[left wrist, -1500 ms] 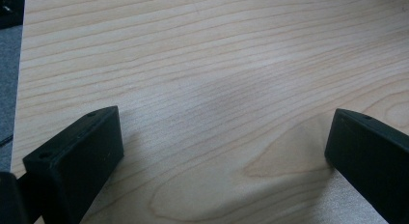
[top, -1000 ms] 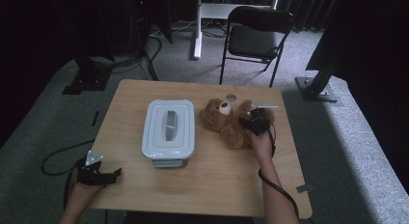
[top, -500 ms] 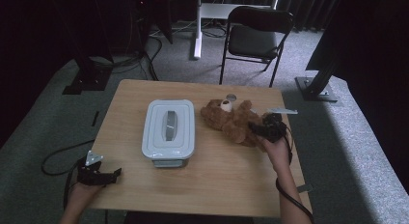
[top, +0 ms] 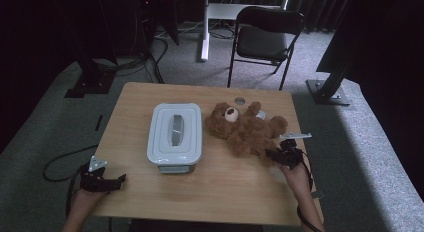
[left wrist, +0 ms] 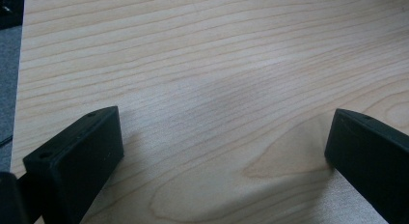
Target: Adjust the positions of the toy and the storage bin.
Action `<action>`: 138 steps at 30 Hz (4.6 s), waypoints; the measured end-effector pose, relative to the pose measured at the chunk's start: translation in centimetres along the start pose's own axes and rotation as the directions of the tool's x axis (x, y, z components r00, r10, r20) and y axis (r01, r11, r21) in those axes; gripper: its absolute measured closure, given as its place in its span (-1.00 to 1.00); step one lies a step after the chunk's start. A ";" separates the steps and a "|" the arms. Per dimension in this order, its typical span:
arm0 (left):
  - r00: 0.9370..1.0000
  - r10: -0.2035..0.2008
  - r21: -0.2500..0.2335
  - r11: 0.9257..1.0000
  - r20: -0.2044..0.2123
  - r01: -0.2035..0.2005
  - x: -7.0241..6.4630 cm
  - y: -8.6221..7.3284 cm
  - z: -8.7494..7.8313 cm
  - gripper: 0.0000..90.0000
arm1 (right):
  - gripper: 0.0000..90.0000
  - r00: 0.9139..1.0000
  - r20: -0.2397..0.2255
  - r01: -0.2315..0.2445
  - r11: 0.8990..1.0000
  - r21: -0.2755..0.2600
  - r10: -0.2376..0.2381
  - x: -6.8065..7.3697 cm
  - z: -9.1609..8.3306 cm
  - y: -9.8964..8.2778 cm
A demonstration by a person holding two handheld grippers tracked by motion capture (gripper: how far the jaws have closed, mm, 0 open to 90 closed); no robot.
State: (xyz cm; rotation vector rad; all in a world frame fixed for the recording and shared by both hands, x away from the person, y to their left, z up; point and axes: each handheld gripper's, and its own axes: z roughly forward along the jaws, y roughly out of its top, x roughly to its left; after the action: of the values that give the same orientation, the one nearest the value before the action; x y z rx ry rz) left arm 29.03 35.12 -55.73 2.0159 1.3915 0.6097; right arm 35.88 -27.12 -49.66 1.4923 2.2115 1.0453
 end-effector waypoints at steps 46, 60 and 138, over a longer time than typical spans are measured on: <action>1.000 0.000 0.000 1.000 0.000 0.000 0.0 0.0 0.0 -0.99 | -0.28 0.969 -0.235 0.045 0.992 -0.120 -0.073 10.4 0.3 5.0; 1.000 0.002 0.000 1.000 0.003 -0.002 0.0 0.0 0.0 -0.99 | -0.67 0.989 -0.144 -0.041 0.998 -0.041 0.034 8.2 6.0 7.6; 1.000 0.001 0.000 1.000 0.003 -0.001 -0.2 0.1 0.1 -0.99 | -0.71 0.968 0.203 -0.129 0.988 -0.091 0.145 -4.0 3.1 8.8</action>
State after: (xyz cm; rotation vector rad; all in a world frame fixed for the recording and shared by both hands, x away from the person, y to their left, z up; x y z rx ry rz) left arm 29.09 34.94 -55.72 2.0170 1.3894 0.6069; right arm 45.46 -27.57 -46.31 1.6577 1.9275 0.9520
